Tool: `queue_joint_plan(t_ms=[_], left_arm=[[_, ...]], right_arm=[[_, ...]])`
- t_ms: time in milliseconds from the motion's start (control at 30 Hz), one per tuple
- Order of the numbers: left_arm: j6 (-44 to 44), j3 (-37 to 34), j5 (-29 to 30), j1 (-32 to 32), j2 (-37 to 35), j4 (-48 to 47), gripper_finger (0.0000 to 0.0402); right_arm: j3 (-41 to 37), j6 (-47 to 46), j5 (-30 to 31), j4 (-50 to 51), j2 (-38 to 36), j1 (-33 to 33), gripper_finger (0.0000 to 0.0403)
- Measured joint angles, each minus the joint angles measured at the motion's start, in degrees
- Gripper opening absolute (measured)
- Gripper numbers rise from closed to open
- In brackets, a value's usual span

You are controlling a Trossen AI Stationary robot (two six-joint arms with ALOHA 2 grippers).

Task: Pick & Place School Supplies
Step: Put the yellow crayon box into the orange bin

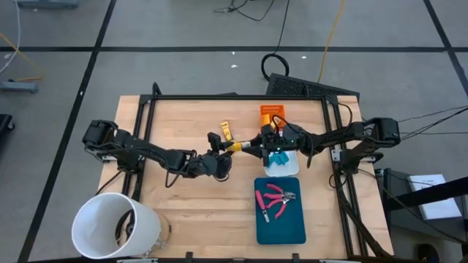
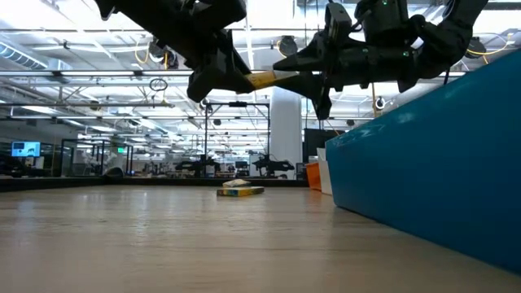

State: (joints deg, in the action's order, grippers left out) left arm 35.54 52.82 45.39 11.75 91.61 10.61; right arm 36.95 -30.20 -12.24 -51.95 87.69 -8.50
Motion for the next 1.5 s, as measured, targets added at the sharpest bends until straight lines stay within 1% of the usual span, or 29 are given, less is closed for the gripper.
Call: queue_joint_plan(t_ms=[100, 267, 367, 500, 667, 800, 900, 1033, 1167, 1233, 1300, 1433, 1500], left_arm=[[-0.2, 0.0, 0.0, 0.0, 0.0, 0.1, 0.0159], [-0.2, 0.0, -0.3, 0.1, 0.0, 0.2, 0.0171], [-0.7, 0.0, 0.1, 0.8, 0.0, 0.2, 0.0181], [-7.0, 0.0, -0.6, 1.8, -0.1, 1.1, 0.0206], [-12.9, 0.0, -3.5, 2.5, -2.2, 3.6, 0.0254], [-16.0, 0.0, -5.6, 2.5, -4.8, 3.3, 0.0288], [-18.1, 0.0, -8.5, 2.4, -7.2, 1.8, 0.0303], [-21.6, -1.3, -11.1, 1.1, -10.2, -0.2, 0.0306], [-24.8, -5.9, -11.4, -2.5, -11.9, 0.4, 0.0298], [-26.6, -8.9, -11.6, -4.6, -12.0, 3.4, 0.0292], [-28.2, -12.3, -13.3, -6.8, -12.0, 7.0, 0.0288], [-31.9, -18.5, -19.7, -11.3, -12.0, 16.1, 0.0283], [-34.9, -21.3, -22.6, -13.5, -12.0, 20.9, 0.0283]], right_arm=[[0.0, 0.9, 0.0, 0.1, 0.0, 0.0, 0.0097], [0.0, 1.8, 0.1, 0.8, 0.0, -0.1, 0.0044], [0.0, 2.9, -0.1, 0.8, 0.0, 0.0, 0.0024], [0.0, 4.2, -0.3, 1.0, 0.0, 0.0, 0.0024], [0.0, 4.7, -0.2, 1.2, 0.0, -0.1, 0.0040], [0.0, 5.8, -0.1, 1.2, 0.0, -0.1, 0.0028], [0.0, 7.0, -0.1, 1.9, 0.0, -0.6, 0.0024], [0.0, 7.4, 0.0, 2.8, 0.0, -2.0, 0.0033], [-0.1, 8.4, 0.0, 5.6, -0.1, -3.3, 0.0032], [-0.1, 8.9, 0.1, 6.3, -0.1, -3.9, 0.0026], [-0.1, 9.9, 0.1, 6.8, -0.1, -4.5, 0.0025], [-0.1, 11.0, 0.3, 9.3, -0.7, -6.5, 0.0029], [-0.1, 12.3, 2.1, 11.8, -1.8, -7.6, 0.0030]])
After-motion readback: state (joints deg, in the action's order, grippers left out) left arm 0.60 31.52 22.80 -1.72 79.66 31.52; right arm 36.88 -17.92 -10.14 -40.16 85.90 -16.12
